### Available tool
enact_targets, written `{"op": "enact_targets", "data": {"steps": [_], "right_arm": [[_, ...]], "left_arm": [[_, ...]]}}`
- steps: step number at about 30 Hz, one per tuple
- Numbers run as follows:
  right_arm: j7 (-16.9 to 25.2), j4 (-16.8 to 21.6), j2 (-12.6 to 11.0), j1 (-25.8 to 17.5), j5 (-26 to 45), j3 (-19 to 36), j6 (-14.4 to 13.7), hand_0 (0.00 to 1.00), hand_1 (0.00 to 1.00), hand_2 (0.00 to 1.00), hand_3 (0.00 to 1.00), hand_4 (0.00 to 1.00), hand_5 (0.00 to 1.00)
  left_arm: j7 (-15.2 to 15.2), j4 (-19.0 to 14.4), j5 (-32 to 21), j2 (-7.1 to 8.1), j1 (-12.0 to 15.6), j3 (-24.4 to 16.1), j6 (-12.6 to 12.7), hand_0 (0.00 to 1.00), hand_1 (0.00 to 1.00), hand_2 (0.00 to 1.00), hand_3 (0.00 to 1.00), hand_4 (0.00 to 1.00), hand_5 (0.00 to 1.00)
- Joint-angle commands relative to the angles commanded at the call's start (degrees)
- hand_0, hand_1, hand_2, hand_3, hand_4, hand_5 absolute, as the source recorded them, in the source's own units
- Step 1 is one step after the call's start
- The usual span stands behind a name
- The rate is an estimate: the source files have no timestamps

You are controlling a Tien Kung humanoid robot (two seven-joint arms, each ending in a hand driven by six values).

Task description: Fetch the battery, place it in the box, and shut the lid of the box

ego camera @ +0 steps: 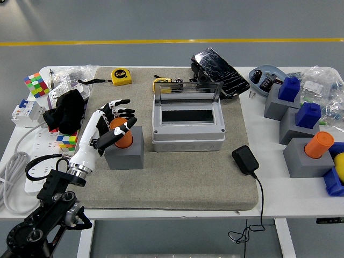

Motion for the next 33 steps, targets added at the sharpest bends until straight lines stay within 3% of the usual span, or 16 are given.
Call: {"op": "enact_targets", "data": {"steps": [6,7,12,13,18,19,24,25,30,31,33], "right_arm": [[-0.05,0.0,-0.01,-0.02,-0.11,0.11,0.02,0.642,0.663,0.672,0.576,0.971,0.58],[-0.05,0.0,0.0,0.0,-0.08,0.07,0.03,0.642,0.663,0.672,0.576,0.971,0.58],[-0.03,0.0,0.03,0.04,0.03,-0.09,0.06,0.642,0.663,0.672,0.576,0.971,0.58],[-0.02,0.0,0.03,0.03,0.07,-0.12,0.06,0.642,0.662,0.672,0.575,0.97,0.579],[-0.03,0.0,-0.02,0.04,0.03,-0.2,0.07,0.642,0.662,0.672,0.575,0.97,0.579],[-0.02,0.0,-0.04,0.07,0.14,-0.29,0.07,0.644,0.662,0.672,0.576,0.971,0.579],[-0.03,0.0,-0.02,0.14,0.22,-0.29,0.04,0.644,0.662,0.672,0.576,0.971,0.579],[-0.03,0.0,-0.03,0.15,0.25,-0.31,0.04,0.642,0.662,0.672,0.576,0.971,0.579],[-0.05,0.0,-0.04,0.15,0.21,-0.32,0.07,0.642,0.662,0.672,0.576,0.971,0.579],[-0.05,0.0,-0.03,0.16,0.21,-0.36,0.08,0.642,0.663,0.672,0.575,0.971,0.579],[-0.04,0.0,-0.01,0.16,0.24,-0.38,0.07,0.642,0.663,0.672,0.575,0.971,0.579]], "left_arm": [[-0.15,0.77,0.97,-0.44,-0.57,1.31,0.21,0.567,0.603,0.605,0.726,0.998,0.301],[-0.22,0.96,1.25,-0.57,-0.64,1.59,0.35,0.489,0.576,0.57,0.713,0.998,0.136],[-1.13,2.03,1.47,-0.98,-1.15,2.5,1.03,0.489,0.576,0.57,0.713,0.998,0.136],[-1.33,2.23,1.47,-1.05,-1.23,2.56,1.15,0.361,0.476,0.516,0.582,0.998,0.032],[-3.36,3.18,0.45,-1.29,-1.63,2.7,2.45,0.361,0.476,0.516,0.582,0.998,0.032],[-3.77,3.35,0.21,-1.35,-1.7,2.7,2.74,0.235,0.347,0.439,0.489,0.998,0.01],[-5.78,4.43,-0.93,-1.54,-2.11,2.8,4.28,0.235,0.347,0.439,0.489,0.998,0.01],[-6.03,4.64,-1.07,-1.57,-2.18,2.84,4.45,0.147,0.241,0.296,0.342,0.998,0.007],[-7.38,5.79,-2.15,-1.87,-2.49,3.22,5.06,0.147,0.241,0.296,0.342,0.998,0.007],[-7.65,6.01,-2.4,-1.96,-2.57,3.31,5.17,0.138,0.191,0.23,0.265,0.998,0.002],[-8.35,6.38,-3.03,-2.09,-2.74,3.53,5.49,0.138,0.191,0.23,0.265,0.998,0.002]]}}
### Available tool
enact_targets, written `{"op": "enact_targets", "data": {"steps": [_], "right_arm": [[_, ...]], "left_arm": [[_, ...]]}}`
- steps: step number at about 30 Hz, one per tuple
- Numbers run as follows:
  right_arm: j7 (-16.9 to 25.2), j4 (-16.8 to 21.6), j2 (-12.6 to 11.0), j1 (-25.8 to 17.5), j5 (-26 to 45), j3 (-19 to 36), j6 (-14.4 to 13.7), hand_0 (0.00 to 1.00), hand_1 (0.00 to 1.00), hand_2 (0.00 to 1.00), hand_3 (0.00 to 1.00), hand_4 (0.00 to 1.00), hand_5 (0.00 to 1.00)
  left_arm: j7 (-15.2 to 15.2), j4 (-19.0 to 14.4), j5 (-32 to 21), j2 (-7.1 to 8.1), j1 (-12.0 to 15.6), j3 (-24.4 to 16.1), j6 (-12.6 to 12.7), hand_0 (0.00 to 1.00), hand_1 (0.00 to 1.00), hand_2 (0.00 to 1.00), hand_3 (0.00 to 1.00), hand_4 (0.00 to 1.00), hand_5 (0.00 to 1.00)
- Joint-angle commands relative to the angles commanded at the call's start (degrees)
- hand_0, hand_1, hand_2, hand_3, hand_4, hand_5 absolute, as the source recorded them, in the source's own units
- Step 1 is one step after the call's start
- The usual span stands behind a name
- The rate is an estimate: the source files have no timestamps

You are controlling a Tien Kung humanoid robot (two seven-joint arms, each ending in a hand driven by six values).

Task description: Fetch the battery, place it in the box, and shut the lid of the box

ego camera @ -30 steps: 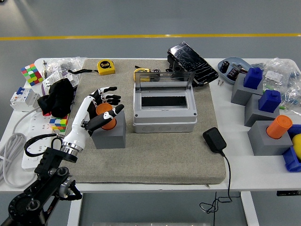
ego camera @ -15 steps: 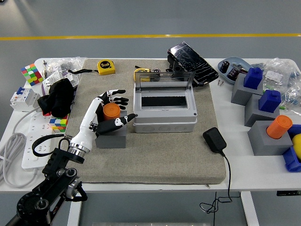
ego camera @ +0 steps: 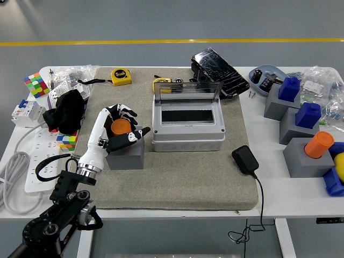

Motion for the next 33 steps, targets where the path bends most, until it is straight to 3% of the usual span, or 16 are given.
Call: {"op": "enact_targets", "data": {"steps": [3,4,9,10,15,26,30,33], "right_arm": [[0.01,0.0,-0.01,0.01,0.05,-0.09,0.01,0.642,0.663,0.672,0.575,0.971,0.579],[0.01,0.0,-0.01,0.0,0.04,-0.08,0.01,0.642,0.663,0.672,0.576,0.971,0.579],[-0.05,0.0,-0.05,0.0,-0.27,0.08,0.04,0.642,0.663,0.672,0.576,0.971,0.579],[-0.06,0.0,-0.04,0.02,-0.26,0.11,0.03,0.642,0.662,0.672,0.576,0.971,0.579],[-0.02,0.0,-0.01,0.1,0.01,-0.08,0.01,0.642,0.662,0.672,0.576,0.971,0.579],[-0.09,0.0,0.0,-0.01,-0.26,-0.04,0.06,0.642,0.661,0.672,0.575,0.971,0.579],[-0.09,0.0,-0.05,-0.03,-0.35,-0.11,0.06,0.642,0.662,0.672,0.575,0.97,0.579],[-0.13,0.0,-0.1,0.04,-0.47,-0.06,0.08,0.642,0.662,0.672,0.575,0.97,0.579]], "left_arm": [[-1.5,0.63,-1.62,-0.29,-0.41,0.32,0.63,0.138,0.191,0.23,0.265,0.998,0.002],[-2.04,0.82,-2.21,-0.38,-0.57,0.45,0.84,0.093,0.127,0.159,0.202,0.998,0.002],[-3.69,1.48,-4.42,-0.4,-1.4,1.25,0.79,0.093,0.127,0.159,0.202,0.998,0.002],[-3.69,1.56,-4.8,-0.4,-1.51,1.49,0.46,0.019,0.016,0.082,0.12,0.998,0.002],[-3.69,1.52,-5.35,-0.4,-1.72,2.09,-0.56,0.019,0.016,0.082,0.12,0.998,0.002],[-3.69,-0.59,-3.5,-0.23,-2.37,2.13,-0.33,0.015,0.002,0.063,0.11,0.998,0.002],[-1.53,-3.75,1.2,0.7,-3.34,1.81,0.11,0.014,0.002,0.057,0.095,0.998,0.002],[3.48,-7.14,6.8,1.55,-4.97,2.48,-0.4,0.014,0.002,0.057,0.095,0.998,0.002]]}}
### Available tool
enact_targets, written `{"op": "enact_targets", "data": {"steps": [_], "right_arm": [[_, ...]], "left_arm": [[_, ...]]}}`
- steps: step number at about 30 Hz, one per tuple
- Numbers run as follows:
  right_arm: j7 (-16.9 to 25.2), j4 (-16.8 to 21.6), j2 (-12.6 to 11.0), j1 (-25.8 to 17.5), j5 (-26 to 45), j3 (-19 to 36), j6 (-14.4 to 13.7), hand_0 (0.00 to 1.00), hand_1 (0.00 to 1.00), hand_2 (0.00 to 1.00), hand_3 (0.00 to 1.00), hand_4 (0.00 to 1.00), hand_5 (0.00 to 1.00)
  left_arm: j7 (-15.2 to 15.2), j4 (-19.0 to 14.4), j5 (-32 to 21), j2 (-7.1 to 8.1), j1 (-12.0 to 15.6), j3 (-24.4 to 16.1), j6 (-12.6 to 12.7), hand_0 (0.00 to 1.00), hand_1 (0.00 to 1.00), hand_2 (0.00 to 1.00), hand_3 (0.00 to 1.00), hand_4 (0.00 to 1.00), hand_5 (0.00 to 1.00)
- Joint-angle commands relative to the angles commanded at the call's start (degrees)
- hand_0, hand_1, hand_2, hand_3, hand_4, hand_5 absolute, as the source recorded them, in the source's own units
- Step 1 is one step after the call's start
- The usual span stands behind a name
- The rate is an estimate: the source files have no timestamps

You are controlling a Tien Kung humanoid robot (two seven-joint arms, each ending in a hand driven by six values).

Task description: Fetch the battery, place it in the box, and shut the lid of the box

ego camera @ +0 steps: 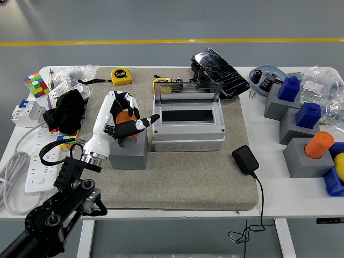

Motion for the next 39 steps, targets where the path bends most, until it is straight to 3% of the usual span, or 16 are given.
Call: {"op": "enact_targets", "data": {"steps": [4,6,7,8,11,14,16,20,26,36,37,39], "right_arm": [[-0.05,0.0,-0.03,0.07,0.02,-0.1,0.03,0.643,0.663,0.672,0.575,0.97,0.579],[-0.02,0.0,-0.06,0.17,0.17,-0.26,0.01,0.643,0.663,0.672,0.575,0.97,0.579],[-0.02,0.0,-0.08,0.21,0.23,-0.39,0.03,0.642,0.661,0.672,0.575,0.97,0.579],[-0.04,0.0,-0.09,0.23,0.22,-0.44,0.04,0.642,0.661,0.672,0.575,0.97,0.579],[-0.07,0.0,-0.12,0.29,0.24,-0.64,0.08,0.642,0.661,0.672,0.575,0.97,0.579],[-0.09,0.0,-0.13,0.32,0.34,-0.88,0.1,0.642,0.662,0.672,0.576,0.97,0.579],[-0.14,0.0,-0.15,0.29,0.26,-0.97,0.15,0.642,0.662,0.672,0.576,0.97,0.579],[-0.18,0.0,-0.23,0.24,0.33,-1.21,0.19,0.642,0.662,0.672,0.575,0.97,0.579],[-0.19,0.0,-0.35,0.36,0.71,-1.64,0.18,0.644,0.662,0.672,0.576,0.971,0.579],[-0.04,0.0,-0.42,0.5,1.21,-2.58,0.25,0.641,0.662,0.672,0.575,0.97,0.579],[0.01,0.0,-0.43,0.52,1.32,-2.71,0.25,0.642,0.663,0.672,0.576,0.97,0.579],[0.06,0.0,-0.47,0.55,1.46,-2.92,0.25,0.642,0.663,0.672,0.576,0.97,0.579]], "left_arm": [[8.83,-3.56,8.71,1.02,-3.83,3.1,-1.29,0.013,0.002,0.055,0.087,0.998,0.025],[13.56,-4.09,13.0,1.04,-6.55,5.4,-2.23,0.013,0.002,0.055,0.087,0.998,0.025],[15.93,-3.82,14.83,0.89,-8.11,6.72,-2.46,0.014,0.002,0.052,0.088,0.998,0.102],[17.56,-3.4,16.15,0.68,-9.38,7.85,-2.58,0.014,0.002,0.052,0.088,0.998,0.102],[21.41,-1.45,19.15,-0.4,-13.52,11.53,-2.07,0.014,0.002,0.052,0.088,0.998,0.102],[23.31,0.67,20.73,-1.84,-17.11,14.66,-1.04,0.016,0.002,0.055,0.092,0.998,0.131],[24.36,2.26,21.64,-1.94,-19.13,16.19,-0.54,0.016,0.002,0.055,0.092,0.998,0.131],[25.15,6.47,22.75,-1.94,-22.79,19.3,0.8,0.016,0.002,0.054,0.092,0.998,0.158],[23.72,11.57,22.28,-1.94,-25.22,21.3,2.46,0.016,0.002,0.057,0.096,0.998,0.126],[18.92,14.29,19.33,-1.94,-25.14,21.6,5.92,0.016,0.004,0.072,0.115,0.998,0.143],[18.67,14.44,19.25,-1.94,-25.11,21.6,6.02,0.092,0.124,0.178,0.241,0.998,0.229],[17.98,14.74,18.89,-1.94,-25.06,21.77,6.41,0.092,0.124,0.178,0.241,0.998,0.229]]}}
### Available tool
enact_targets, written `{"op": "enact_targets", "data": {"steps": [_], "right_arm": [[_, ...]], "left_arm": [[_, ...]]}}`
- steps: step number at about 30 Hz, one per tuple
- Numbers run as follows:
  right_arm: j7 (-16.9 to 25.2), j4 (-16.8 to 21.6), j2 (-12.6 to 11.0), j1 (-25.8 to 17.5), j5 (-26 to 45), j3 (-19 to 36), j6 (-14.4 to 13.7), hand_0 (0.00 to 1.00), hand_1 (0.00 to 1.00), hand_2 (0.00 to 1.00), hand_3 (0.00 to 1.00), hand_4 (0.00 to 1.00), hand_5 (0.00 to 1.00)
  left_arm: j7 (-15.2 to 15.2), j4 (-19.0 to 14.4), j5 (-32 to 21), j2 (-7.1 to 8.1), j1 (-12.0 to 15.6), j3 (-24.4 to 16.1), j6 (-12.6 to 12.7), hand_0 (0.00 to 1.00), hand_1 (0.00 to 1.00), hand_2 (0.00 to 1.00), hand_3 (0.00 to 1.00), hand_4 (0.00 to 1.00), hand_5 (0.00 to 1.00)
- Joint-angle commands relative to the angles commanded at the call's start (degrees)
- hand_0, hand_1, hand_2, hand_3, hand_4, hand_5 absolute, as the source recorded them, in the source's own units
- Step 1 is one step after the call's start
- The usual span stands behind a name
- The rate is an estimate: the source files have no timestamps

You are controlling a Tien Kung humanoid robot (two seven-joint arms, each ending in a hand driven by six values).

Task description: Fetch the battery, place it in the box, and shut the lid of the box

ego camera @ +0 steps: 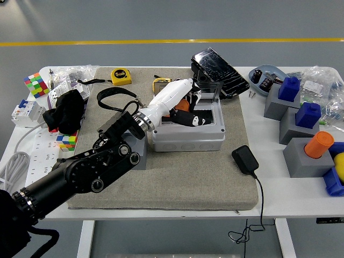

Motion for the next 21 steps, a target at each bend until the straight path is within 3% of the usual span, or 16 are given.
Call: {"op": "enact_targets", "data": {"steps": [3,4,9,10,21], "right_arm": [[0.02,0.0,-0.02,0.03,-0.03,-0.03,0.0,0.642,0.663,0.672,0.576,0.97,0.579],[0.03,0.0,-0.03,0.05,-0.05,-0.03,0.0,0.642,0.663,0.672,0.575,0.97,0.579],[0.03,0.0,0.01,0.08,-0.05,0.1,-0.02,0.642,0.663,0.672,0.575,0.97,0.579],[0.01,0.0,0.02,0.08,-0.04,0.14,-0.02,0.643,0.662,0.672,0.575,0.971,0.579],[0.1,0.0,0.08,0.11,0.28,-0.09,-0.03,0.642,0.662,0.672,0.576,0.972,0.58]], "left_arm": [[-0.54,0.64,0.0,0.0,0.09,0.16,0.48,0.092,0.124,0.178,0.241,0.998,0.229],[-0.66,0.85,0.18,0.0,0.1,0.15,0.6,0.209,0.271,0.305,0.43,0.998,0.293],[-0.05,1.68,0.62,0.0,0.19,0.39,0.33,0.209,0.271,0.305,0.43,0.998,0.293],[0.32,1.89,0.68,0.0,0.2,0.44,0.1,0.254,0.35,0.351,0.46,0.998,0.342],[0.61,1.64,0.81,0.0,0.28,0.05,0.03,0.275,0.374,0.371,0.469,0.998,0.357]]}}
